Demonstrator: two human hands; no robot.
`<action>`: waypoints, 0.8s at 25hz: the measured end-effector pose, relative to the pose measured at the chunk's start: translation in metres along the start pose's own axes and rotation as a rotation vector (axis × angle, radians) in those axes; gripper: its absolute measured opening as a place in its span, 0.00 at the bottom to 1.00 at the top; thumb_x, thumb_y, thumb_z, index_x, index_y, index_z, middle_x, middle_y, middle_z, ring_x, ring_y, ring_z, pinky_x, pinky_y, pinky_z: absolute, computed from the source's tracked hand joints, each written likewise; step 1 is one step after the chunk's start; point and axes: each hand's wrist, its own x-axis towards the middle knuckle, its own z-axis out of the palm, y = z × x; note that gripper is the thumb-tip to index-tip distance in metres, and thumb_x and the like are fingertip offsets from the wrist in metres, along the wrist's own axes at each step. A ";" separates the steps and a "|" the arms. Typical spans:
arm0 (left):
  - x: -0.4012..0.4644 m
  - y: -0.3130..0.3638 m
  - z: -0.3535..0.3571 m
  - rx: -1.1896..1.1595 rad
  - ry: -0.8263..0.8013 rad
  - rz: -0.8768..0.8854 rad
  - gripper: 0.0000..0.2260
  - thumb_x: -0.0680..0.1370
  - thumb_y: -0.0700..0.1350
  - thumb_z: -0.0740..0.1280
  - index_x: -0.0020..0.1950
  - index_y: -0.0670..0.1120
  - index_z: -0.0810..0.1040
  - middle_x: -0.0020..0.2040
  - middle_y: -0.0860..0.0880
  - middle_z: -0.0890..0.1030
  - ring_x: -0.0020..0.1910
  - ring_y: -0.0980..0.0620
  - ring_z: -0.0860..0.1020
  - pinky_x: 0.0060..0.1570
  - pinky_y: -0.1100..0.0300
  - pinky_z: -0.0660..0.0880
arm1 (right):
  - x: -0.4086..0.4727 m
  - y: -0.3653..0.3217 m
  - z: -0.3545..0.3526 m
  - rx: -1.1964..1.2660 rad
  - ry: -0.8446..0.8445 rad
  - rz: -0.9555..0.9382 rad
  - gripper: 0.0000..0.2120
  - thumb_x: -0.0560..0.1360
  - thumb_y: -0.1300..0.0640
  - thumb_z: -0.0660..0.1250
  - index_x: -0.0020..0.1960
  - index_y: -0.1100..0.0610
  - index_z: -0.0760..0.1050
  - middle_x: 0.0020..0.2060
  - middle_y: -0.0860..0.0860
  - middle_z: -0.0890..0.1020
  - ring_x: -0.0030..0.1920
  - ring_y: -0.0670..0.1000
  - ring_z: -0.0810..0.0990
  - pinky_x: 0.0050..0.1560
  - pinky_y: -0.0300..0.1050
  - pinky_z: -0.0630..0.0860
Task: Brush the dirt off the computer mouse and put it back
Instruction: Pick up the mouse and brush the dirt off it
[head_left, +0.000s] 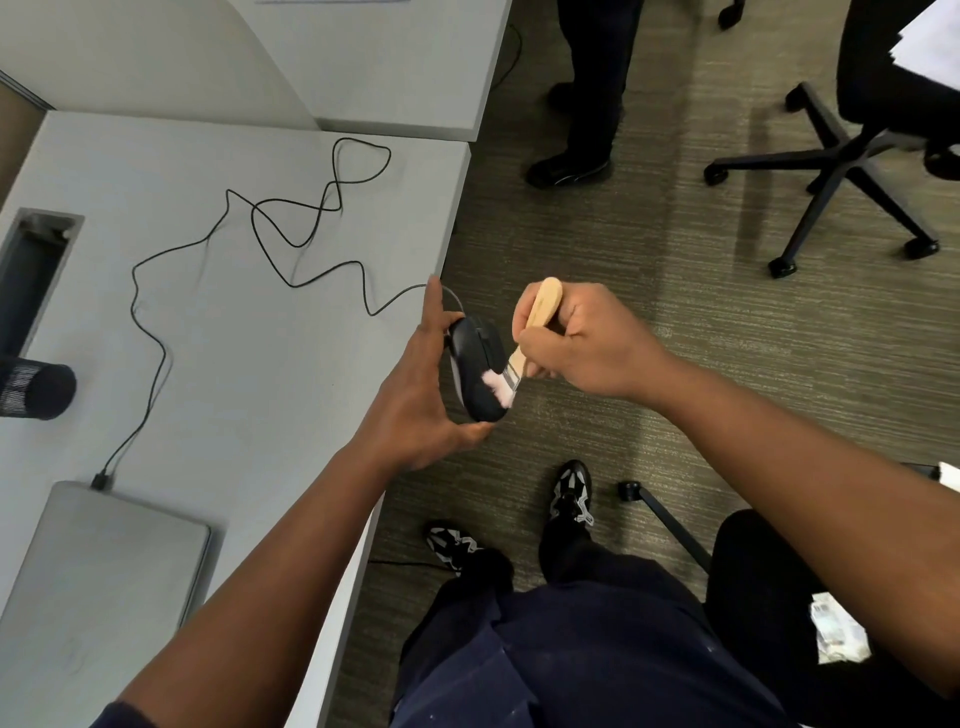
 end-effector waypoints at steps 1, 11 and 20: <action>0.000 -0.001 0.000 0.001 -0.003 -0.001 0.71 0.65 0.50 0.86 0.82 0.68 0.29 0.79 0.56 0.67 0.75 0.55 0.72 0.67 0.58 0.73 | 0.000 0.000 -0.001 -0.002 -0.004 0.008 0.03 0.74 0.54 0.67 0.43 0.51 0.79 0.34 0.52 0.86 0.34 0.53 0.86 0.33 0.52 0.82; 0.000 0.009 0.002 0.060 -0.002 0.010 0.72 0.64 0.49 0.86 0.79 0.72 0.27 0.79 0.57 0.65 0.75 0.53 0.72 0.65 0.44 0.80 | 0.012 -0.005 0.001 -0.105 0.178 -0.028 0.03 0.81 0.56 0.69 0.48 0.54 0.80 0.34 0.54 0.85 0.33 0.56 0.81 0.32 0.50 0.76; 0.004 0.006 0.001 0.126 0.004 -0.012 0.73 0.65 0.50 0.87 0.81 0.68 0.27 0.81 0.51 0.66 0.74 0.46 0.73 0.63 0.42 0.80 | 0.012 -0.010 0.000 -0.030 0.056 0.113 0.04 0.78 0.58 0.67 0.45 0.52 0.79 0.35 0.52 0.87 0.37 0.53 0.87 0.42 0.60 0.85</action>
